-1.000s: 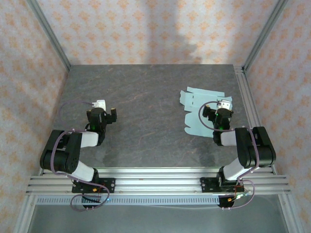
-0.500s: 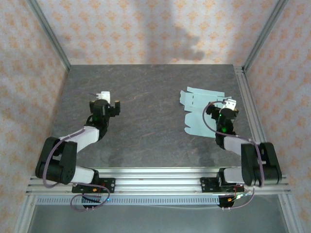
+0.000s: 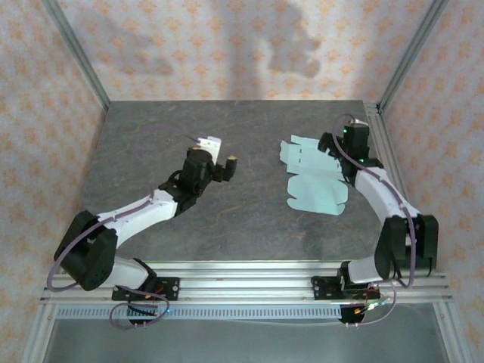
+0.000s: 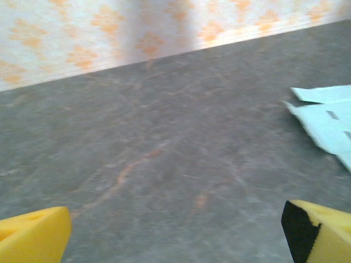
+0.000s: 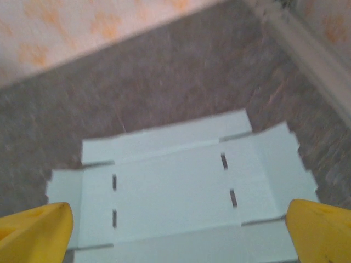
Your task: Fold the paper box
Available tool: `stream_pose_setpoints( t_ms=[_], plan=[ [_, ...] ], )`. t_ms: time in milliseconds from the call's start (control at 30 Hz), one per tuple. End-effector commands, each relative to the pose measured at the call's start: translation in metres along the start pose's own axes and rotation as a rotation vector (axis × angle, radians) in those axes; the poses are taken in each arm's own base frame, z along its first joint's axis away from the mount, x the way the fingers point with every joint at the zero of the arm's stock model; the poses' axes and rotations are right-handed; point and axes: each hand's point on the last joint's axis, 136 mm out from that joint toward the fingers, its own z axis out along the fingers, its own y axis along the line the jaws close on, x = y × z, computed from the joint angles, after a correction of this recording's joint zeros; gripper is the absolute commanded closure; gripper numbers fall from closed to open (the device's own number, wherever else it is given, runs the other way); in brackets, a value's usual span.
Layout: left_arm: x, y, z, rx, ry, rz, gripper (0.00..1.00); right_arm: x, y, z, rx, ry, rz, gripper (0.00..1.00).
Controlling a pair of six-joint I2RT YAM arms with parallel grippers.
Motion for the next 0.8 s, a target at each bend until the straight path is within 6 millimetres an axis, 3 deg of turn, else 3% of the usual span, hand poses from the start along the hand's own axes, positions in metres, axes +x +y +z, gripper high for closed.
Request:
stream_pose_setpoints(
  t_ms=[0,100,233,533,767],
  plan=[
    [0.011,-0.028,0.002,0.065,0.044,-0.041,0.0,0.058,-0.02,0.008,0.094,0.25,0.042,0.01],
    [0.022,-0.045,0.0,0.097,0.071,-0.043,0.0,0.075,-0.02,0.019,0.104,0.332,0.082,0.01],
    [0.029,-0.053,-0.001,0.114,0.078,-0.066,0.0,0.099,-0.018,0.03,0.102,0.418,0.123,0.01],
    [0.027,-0.041,-0.005,0.051,0.087,-0.077,0.0,0.137,-0.007,0.03,0.042,0.514,0.178,0.01],
    [0.034,-0.032,-0.001,0.059,0.133,-0.201,0.0,0.163,0.013,0.021,0.017,0.543,0.144,0.01]
  ],
)
